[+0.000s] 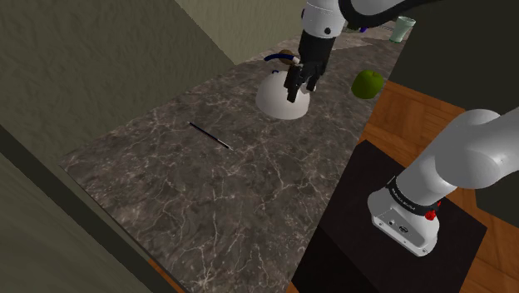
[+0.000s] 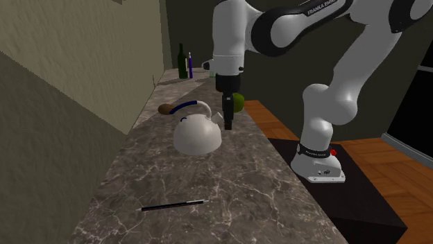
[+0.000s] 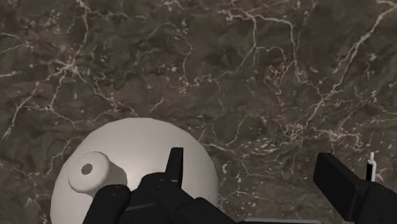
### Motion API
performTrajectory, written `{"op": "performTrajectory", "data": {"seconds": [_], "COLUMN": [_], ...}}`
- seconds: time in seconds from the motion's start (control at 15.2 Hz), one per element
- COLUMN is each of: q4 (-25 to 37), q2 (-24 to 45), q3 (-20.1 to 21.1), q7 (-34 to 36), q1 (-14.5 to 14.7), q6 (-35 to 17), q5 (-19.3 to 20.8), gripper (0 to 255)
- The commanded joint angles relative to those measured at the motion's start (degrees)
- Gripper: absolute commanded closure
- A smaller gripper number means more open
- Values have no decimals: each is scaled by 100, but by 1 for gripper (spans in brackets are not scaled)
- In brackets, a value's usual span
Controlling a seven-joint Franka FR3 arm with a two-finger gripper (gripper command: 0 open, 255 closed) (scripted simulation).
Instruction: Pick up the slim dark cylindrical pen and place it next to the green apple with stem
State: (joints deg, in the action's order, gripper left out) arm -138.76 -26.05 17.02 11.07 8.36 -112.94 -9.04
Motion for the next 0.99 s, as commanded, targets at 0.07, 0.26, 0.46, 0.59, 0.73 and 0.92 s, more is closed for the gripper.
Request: {"op": "performTrajectory", "data": {"seconds": [0.07,0.26,0.46,0.59,0.73,0.92], "q4": [211,470,779,1012,1268,1697], "q2": [485,1018,1582,1976,2382,3010], "q3": [275,551,813,971,1110,1269], "q7": [233,499,795,1011,1240,1599], "q1": [95,178,255,315,387,537], "q6": [-283,-561,-808,-951,-1074,-1212], "q5": [-29,18,147,283,456,776], "gripper": [0,0,0,0,0,0]}}
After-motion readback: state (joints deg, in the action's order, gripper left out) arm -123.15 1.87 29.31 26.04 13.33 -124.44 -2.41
